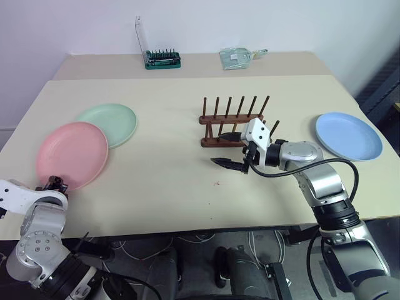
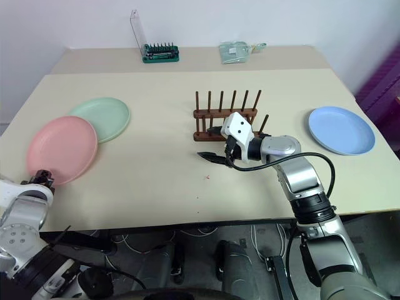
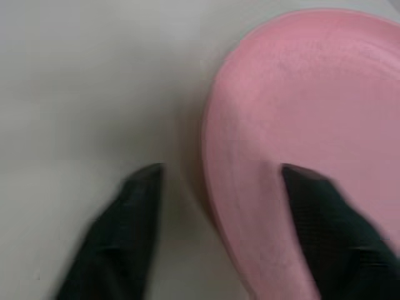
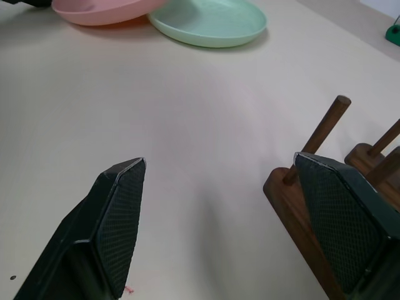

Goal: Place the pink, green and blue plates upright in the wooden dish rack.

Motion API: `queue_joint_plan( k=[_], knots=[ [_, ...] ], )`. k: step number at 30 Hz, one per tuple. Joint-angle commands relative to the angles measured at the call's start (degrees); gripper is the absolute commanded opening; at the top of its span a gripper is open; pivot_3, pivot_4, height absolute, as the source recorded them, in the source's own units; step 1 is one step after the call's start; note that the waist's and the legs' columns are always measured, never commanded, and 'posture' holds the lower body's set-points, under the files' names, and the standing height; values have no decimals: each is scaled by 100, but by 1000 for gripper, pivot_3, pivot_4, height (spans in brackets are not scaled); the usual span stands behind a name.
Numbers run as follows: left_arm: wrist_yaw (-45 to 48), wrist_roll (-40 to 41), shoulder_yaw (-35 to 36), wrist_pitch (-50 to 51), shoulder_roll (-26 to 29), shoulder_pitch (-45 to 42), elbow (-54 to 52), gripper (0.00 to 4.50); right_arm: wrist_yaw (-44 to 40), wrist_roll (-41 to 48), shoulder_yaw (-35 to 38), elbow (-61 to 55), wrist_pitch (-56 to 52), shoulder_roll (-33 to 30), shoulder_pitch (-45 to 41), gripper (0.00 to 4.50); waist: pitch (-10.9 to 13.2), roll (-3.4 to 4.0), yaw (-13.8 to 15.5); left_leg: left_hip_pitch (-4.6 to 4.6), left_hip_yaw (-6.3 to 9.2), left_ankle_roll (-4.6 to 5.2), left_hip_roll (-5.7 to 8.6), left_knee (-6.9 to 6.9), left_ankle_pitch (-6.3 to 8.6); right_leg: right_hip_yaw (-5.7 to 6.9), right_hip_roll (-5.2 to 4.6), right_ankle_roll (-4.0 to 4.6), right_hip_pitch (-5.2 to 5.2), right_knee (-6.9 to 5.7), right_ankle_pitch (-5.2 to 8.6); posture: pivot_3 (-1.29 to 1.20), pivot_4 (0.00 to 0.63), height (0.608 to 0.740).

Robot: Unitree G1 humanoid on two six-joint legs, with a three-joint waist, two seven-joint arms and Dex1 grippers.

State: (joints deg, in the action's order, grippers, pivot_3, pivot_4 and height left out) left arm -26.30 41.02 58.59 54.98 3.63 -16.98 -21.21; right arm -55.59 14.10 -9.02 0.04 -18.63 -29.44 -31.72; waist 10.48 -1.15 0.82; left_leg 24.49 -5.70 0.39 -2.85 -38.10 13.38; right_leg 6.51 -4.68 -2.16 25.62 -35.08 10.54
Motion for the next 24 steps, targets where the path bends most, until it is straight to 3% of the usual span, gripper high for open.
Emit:
queue_joint_plan(
  k=[1,3,4,7,10,12,14,20,22,24],
  knots=[
    [-207,278,84,-228,-8,-73,177,1074,98,19,164,-229,120,-22,34,3891,0,0,-2,0,0,0,0,0,0,0,-1,0,0,0,0,0,150,730],
    [-249,363,73,-396,-7,-72,239,111,128,26,204,-290,136,-66,116,3891,0,-1,-2,1,0,0,0,0,0,0,-1,0,0,2,0,0,150,730],
    [-238,422,46,-470,4,-63,270,12,133,25,223,-331,154,-94,156,3891,0,-1,0,1,0,-1,0,1,0,0,-1,0,0,3,0,0,150,730],
    [-125,625,-93,-711,44,-47,257,12,138,46,269,-432,159,-151,206,3891,1,-1,-12,1,-1,-1,-1,2,1,0,-1,0,0,5,0,0,150,730],
    [608,598,-652,-1266,237,-74,-222,12,8,321,378,-654,-132,-225,125,3891,8,-12,-1,4,-1,-1,-2,2,1,1,0,1,3,5,0,0,150,730],
    [811,660,-957,-1532,330,-243,-463,0,6,384,412,-788,-161,-232,-35,4422,12,-17,-6,9,1,-2,-4,2,1,3,0,2,5,8,0,0,150,730],
    [851,621,-1231,-1613,477,-347,-521,0,27,346,402,-858,-70,-228,-155,4465,12,-18,-10,14,-2,-2,-4,2,1,2,-2,2,9,10,-1,0,150,730],
    [976,-670,-3620,-1036,1542,-1558,-199,0,673,-1574,-402,-254,2073,-191,-873,4465,16,-16,-1,22,-8,-2,-2,10,1,2,2,2,21,12,-1,0,150,730],
    [982,-1153,-4345,-836,1701,-2090,110,0,1180,-2181,-601,84,2562,-25,-1214,4465,20,-21,-5,27,-11,-2,2,8,0,2,2,0,22,11,-2,0,150,730],
    [971,-1356,-4622,-829,1617,-2443,328,0,1591,-2617,-691,344,2873,73,-1451,4465,21,-19,-18,35,-18,0,3,7,-1,-3,-1,-1,34,11,-4,0,150,730]
  ],
)
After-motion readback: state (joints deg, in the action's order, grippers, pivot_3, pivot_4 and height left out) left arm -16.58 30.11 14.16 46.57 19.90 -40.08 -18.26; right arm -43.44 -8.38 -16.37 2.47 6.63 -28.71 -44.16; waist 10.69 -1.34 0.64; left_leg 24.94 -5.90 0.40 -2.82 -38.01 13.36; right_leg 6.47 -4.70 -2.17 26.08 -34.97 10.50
